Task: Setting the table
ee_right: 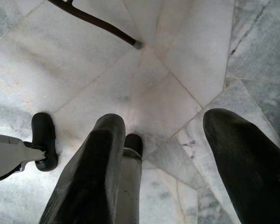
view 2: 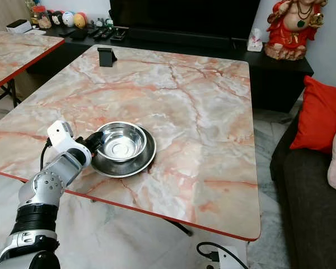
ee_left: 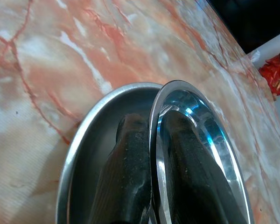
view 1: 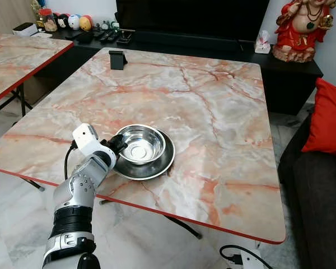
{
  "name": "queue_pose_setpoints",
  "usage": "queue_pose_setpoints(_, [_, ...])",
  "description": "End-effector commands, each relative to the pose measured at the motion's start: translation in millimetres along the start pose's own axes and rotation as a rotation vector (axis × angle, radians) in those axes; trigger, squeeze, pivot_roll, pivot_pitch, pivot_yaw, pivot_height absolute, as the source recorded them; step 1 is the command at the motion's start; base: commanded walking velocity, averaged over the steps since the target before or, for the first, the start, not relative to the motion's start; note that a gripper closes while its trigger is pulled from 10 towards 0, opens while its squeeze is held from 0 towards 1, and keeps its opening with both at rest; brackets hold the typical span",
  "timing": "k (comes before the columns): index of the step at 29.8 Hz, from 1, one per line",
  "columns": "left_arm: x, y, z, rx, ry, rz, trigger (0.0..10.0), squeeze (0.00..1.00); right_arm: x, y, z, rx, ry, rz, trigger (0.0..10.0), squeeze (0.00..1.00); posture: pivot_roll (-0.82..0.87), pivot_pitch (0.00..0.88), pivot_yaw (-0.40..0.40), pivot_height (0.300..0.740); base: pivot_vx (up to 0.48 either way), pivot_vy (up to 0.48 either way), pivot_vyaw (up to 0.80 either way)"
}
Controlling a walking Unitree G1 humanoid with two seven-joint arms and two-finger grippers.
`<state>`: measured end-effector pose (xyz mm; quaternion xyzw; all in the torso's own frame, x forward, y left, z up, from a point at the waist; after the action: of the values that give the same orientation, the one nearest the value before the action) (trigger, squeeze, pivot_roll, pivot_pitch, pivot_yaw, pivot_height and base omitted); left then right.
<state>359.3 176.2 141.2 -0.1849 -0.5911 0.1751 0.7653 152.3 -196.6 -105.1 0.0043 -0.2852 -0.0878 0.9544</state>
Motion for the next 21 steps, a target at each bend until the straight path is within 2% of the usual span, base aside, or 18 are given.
queue_pose_setpoints(1, [3, 3.2, 0.6, 0.015, -0.002, -0.026, 10.0, 0.18, -2, -0.8, 0.6, 0.001, 0.003, -0.002, 10.0, 0.00, 0.05, 0.012, -0.001, 0.740, 0.000, 0.000, 0.00])
queue_pose_setpoints(2, [3, 3.5, 1.0, 0.012, -0.003, -0.027, 10.0, 0.18, -2, -0.8, 0.6, 0.001, 0.002, -0.003, 10.0, 0.00, 0.05, 0.012, -0.001, 0.740, 0.000, 0.000, 0.00])
queue_pose_setpoints(4, [4, 5.0, 1.7, 0.014, -0.004, -0.031, 10.0, 0.60, -2, -0.8, 0.6, 0.001, 0.003, -0.002, 10.0, 0.00, 0.05, 0.009, -0.002, 0.740, 0.000, 0.000, 0.00])
queue_pose_setpoints(5, [5, 6.4, 2.3, 0.016, -0.008, -0.036, 10.0, 0.64, -2, -0.8, 0.5, 0.002, 0.003, -0.002, 10.0, 0.00, 0.05, 0.009, -0.002, 0.740, 0.000, 0.000, 0.00])
queue_pose_setpoints(7, [6, 7.1, 2.7, 0.017, -0.009, -0.037, 10.0, 0.63, -2, -0.8, 0.5, 0.002, 0.004, -0.001, 10.0, 0.00, 0.05, 0.009, -0.002, 0.740, 0.000, 0.000, 0.00])
queue_pose_setpoints(8, [5, 7.4, 2.7, 0.016, -0.006, -0.039, 10.0, 0.56, -2, -0.8, 0.5, 0.003, 0.004, -0.001, 10.0, 0.00, 0.05, 0.009, -0.003, 0.740, 0.000, 0.000, 0.00])
queue_pose_setpoints(9, [5, 7.5, 2.7, 0.016, -0.004, -0.041, 10.0, 0.56, -1, -0.7, 0.5, 0.004, 0.004, 0.000, 10.0, 0.00, 0.05, 0.009, -0.003, 0.740, 0.000, 0.000, 0.00])
queue_pose_setpoints(10, [4, 7.7, 2.6, 0.014, 0.003, -0.047, 10.0, 0.50, -1, -0.5, 0.3, 0.005, 0.003, 0.001, 10.0, 0.00, 0.05, 0.010, -0.004, 0.740, 0.000, 0.000, 0.00])
queue_pose_setpoints(16, [0, 4.8, 2.8, -0.011, 0.031, -0.057, 10.0, 0.50, 0, -0.2, 0.1, 0.005, 0.002, 0.000, 10.0, 0.00, 0.05, 0.011, -0.003, 0.740, 0.000, 0.000, 0.00])
queue_pose_setpoints(18, [-5, 0.5, 3.1, -0.039, 0.054, -0.062, 10.0, 0.38, 0, -0.2, 0.0, 0.003, 0.002, -0.001, 10.0, 0.00, 0.05, 0.012, -0.002, 0.740, 0.000, 0.000, 0.00])
queue_pose_setpoints(21, [-8, -2.9, 3.6, -0.055, 0.069, -0.066, 10.0, 0.31, 0, -0.2, 0.0, 0.003, 0.002, -0.002, 10.0, 0.00, 0.05, 0.012, -0.002, 0.740, 0.000, 0.000, 0.00])
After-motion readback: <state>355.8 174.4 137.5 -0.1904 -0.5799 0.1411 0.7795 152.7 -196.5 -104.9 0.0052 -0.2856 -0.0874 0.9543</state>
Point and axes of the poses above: a point about 5 cm out from each wrist's last joint towards the gripper, its own z axis pointing back from the gripper into the wrist, its own x axis along the axis of the wrist's last joint, y = z × x, the point moved 1 cm from there along -z, pointing out of the wrist towards the gripper, and after that the axes turned 9 degrees about -z, right-handed, at the moved point
